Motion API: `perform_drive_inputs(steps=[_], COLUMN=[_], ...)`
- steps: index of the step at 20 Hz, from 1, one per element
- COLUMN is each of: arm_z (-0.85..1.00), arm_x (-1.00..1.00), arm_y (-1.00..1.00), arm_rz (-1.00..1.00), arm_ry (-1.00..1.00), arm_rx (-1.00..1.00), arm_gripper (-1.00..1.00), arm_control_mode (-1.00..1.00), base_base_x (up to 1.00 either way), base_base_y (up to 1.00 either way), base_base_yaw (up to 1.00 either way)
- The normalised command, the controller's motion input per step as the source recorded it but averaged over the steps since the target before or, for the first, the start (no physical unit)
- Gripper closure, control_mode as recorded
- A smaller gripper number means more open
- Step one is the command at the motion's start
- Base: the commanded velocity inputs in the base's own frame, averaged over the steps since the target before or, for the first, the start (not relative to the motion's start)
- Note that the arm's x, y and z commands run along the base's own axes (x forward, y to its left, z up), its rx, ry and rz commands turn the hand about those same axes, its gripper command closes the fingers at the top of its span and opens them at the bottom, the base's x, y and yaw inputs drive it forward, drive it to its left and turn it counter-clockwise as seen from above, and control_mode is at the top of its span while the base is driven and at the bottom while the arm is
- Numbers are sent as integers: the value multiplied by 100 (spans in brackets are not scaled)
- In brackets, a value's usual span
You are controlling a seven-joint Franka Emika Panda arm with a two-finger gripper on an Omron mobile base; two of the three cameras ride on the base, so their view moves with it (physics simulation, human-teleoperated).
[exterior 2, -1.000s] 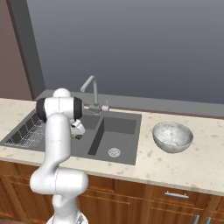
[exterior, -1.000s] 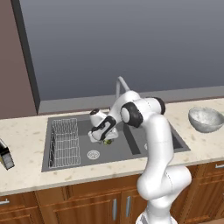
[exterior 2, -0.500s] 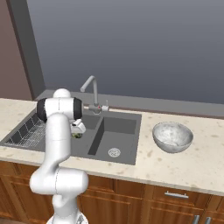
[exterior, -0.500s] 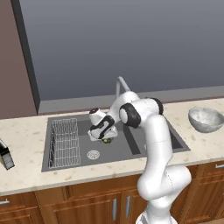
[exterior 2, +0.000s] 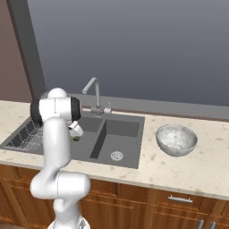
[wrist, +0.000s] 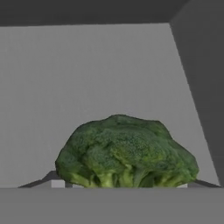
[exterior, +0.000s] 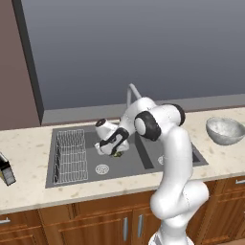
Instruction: Pick the broccoli from the sink and place it in the bowl. Then pick the bowl and place it in the microwave. Then close the microwave door and press the start button.
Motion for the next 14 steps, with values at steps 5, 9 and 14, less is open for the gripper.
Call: perform_drive_inputs(steps=[5,9,14], arm_z=[93,100,100], arm_x=[-100,-93,-84], arm_y=[0,0,-13], arm_rz=[0,0,-1], arm_ry=[-31,-24,-10], arm_rx=[0,0,2], arm_gripper=[100,100,100], arm_control_mode=[-100,-100,-100], base_base_x=[0,0,0], base_base_y=[0,0,0], base_base_yaw=[0,0,0])
